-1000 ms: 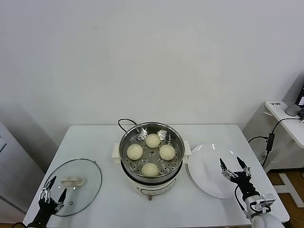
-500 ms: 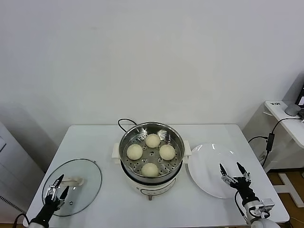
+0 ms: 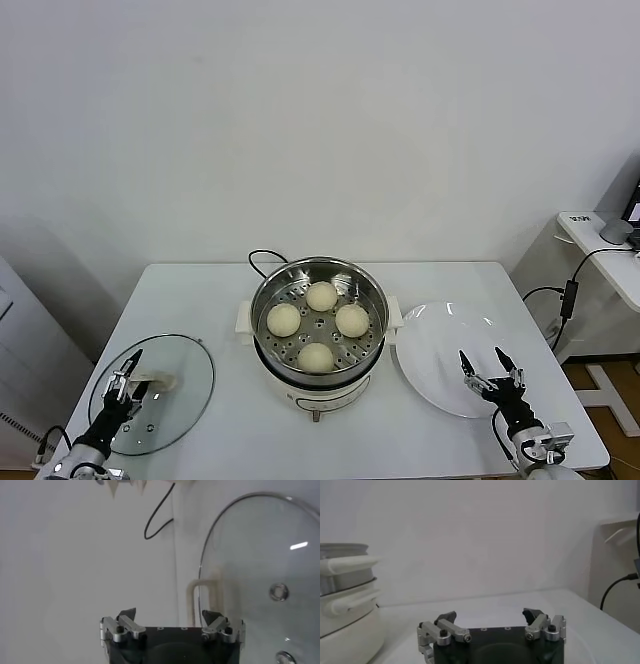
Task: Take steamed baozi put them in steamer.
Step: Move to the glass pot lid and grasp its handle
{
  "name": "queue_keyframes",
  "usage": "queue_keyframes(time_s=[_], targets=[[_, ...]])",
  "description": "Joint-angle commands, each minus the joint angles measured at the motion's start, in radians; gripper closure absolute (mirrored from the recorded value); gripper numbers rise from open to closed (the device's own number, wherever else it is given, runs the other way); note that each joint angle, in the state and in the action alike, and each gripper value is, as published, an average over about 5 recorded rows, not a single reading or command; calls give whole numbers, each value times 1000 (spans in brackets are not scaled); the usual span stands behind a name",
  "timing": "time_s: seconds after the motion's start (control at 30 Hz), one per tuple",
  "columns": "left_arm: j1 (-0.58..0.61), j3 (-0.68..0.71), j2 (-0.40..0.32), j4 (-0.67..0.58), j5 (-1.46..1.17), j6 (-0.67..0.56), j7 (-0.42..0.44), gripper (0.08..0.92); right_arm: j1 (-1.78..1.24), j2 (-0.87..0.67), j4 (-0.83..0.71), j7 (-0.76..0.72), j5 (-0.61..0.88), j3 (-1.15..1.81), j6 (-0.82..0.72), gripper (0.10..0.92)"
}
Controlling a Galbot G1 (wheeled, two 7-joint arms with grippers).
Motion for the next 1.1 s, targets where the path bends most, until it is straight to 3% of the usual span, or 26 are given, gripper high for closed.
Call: queue_keyframes(time_s=[0.03,0.6,0.83,1.1], targets=[[-15,6,10,-5,-24,-8,31,194,1,0,-6,-4,-4,8,1,203],[24,-15,45,-85,-144,-32,20,653,7,-3,-4,-11,-8,13,-5,203],[31,-43,90,-208,-235,5,116,853,13,-5,2,-9,-15,5,-11,203],[-31,-35,144,-332,-328,104,252,891,11,-3,20,-4,-27,6,-13,203]])
